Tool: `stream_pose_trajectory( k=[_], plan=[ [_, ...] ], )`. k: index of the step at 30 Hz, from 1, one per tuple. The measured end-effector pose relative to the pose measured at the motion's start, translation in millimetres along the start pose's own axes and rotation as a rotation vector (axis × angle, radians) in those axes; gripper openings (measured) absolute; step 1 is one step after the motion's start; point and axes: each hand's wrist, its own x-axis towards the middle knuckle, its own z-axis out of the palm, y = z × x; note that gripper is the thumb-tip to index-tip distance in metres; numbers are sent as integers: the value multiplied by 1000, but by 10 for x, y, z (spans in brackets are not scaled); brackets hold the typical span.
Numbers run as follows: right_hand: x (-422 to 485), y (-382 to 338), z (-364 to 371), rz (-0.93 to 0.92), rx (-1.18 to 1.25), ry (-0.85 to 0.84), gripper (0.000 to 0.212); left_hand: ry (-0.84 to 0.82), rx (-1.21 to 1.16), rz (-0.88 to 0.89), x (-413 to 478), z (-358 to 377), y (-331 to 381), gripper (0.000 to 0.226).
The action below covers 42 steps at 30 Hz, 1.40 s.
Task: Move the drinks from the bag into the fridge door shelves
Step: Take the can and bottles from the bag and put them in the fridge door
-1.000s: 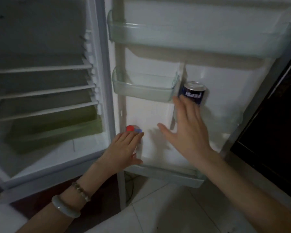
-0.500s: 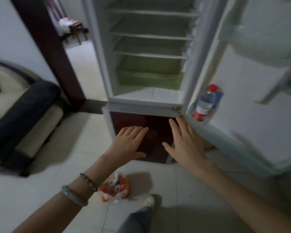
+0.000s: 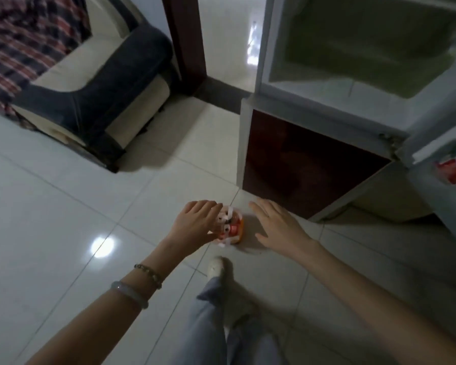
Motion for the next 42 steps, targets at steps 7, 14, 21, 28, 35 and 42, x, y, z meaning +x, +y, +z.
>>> stream_pose_trajectory(
  k=[7, 14, 21, 28, 35, 42],
  plan=[
    [965, 250, 994, -46, -46, -164, 74, -215, 24, -95, 208, 1325, -572, 89],
    [1936, 659, 2570, -69, 7, -200, 68, -258, -10, -240, 616, 2881, -1116, 83],
    [2695, 1157, 4021, -102, 24, -218, 57, -160, -8, -237, 1194, 4372, -1452, 83],
    [3279, 1356, 4980, -197, 30, -144, 59, -31, 39, -106, 1624, 5436, -1596, 50],
    [3451, 1448, 5360, -206, 29, -95, 50, -158, 72, -28, 2078, 5873, -1681, 33],
    [3313, 1584, 5351, -194, 55, -49, 51, -551, 259, -222, 2452, 5962, -1506, 40]
  ],
)
